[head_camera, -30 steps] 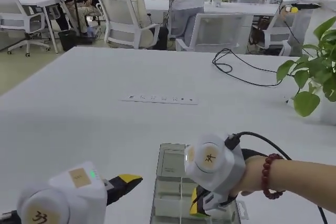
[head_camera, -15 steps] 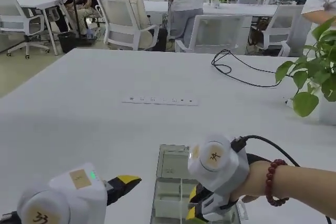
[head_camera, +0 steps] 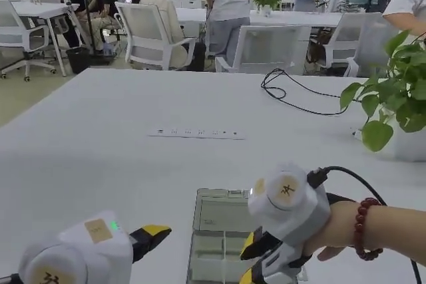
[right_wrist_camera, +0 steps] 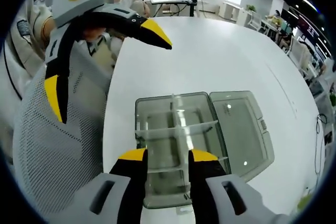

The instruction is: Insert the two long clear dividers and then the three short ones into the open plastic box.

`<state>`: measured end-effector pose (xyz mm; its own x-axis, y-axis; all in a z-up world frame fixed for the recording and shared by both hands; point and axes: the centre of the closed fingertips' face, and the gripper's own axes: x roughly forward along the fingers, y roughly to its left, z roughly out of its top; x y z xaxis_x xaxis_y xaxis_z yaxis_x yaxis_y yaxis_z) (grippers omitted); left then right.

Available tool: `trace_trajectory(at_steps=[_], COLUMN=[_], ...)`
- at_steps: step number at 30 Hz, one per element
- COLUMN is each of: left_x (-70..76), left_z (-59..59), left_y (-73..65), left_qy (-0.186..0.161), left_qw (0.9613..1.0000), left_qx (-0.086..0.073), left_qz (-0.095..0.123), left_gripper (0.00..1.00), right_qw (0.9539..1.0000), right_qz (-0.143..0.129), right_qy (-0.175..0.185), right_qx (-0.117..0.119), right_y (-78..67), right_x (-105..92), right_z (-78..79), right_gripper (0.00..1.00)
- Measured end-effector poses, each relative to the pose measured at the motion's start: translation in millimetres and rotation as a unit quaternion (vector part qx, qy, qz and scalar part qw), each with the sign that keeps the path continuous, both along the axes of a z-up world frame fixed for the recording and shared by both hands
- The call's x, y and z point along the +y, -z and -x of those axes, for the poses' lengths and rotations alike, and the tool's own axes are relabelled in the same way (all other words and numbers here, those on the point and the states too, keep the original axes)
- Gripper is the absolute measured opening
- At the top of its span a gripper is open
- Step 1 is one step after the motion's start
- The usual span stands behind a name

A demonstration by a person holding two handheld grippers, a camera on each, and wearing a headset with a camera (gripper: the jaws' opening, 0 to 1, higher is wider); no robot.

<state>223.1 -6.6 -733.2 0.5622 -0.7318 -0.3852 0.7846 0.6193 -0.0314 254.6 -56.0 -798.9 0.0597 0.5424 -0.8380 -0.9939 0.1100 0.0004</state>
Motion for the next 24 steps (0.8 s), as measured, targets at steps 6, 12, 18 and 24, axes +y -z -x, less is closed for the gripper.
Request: trace_trajectory(at_steps=[6, 12, 18, 24], left_x=[-1.9, -1.1, -2.6, -3.3], left_z=[2.3, 3.4, 6.7, 7.0], left_y=[-3.0, -2.3, -2.6, -3.3], left_qy=[-0.001, -0.007, -0.005, -0.005], left_qw=[1.0, 1.0, 1.0, 1.0], left_qx=[-0.001, 0.001, 0.001, -0.003], left_qz=[0.002, 0.0, -0.002, -0.005], left_gripper=[0.95, 0.98, 0.98, 0.98], right_qw=[0.9999, 0.9998, 0.9996, 0.9989], right_qz=[-0.013, -0.017, -0.017, -0.004], right_qy=[0.008, 0.008, 0.02, 0.047], right_qx=[0.004, -0.003, -0.004, -0.01], right_y=[-10.9, -18.3, -20.2, -16.9], right_x=[-19.4, -45.2, -74.6, -107.0], right_z=[6.0, 7.9, 7.6, 1.7], right_gripper=[0.38, 0.4, 0.43, 0.43])
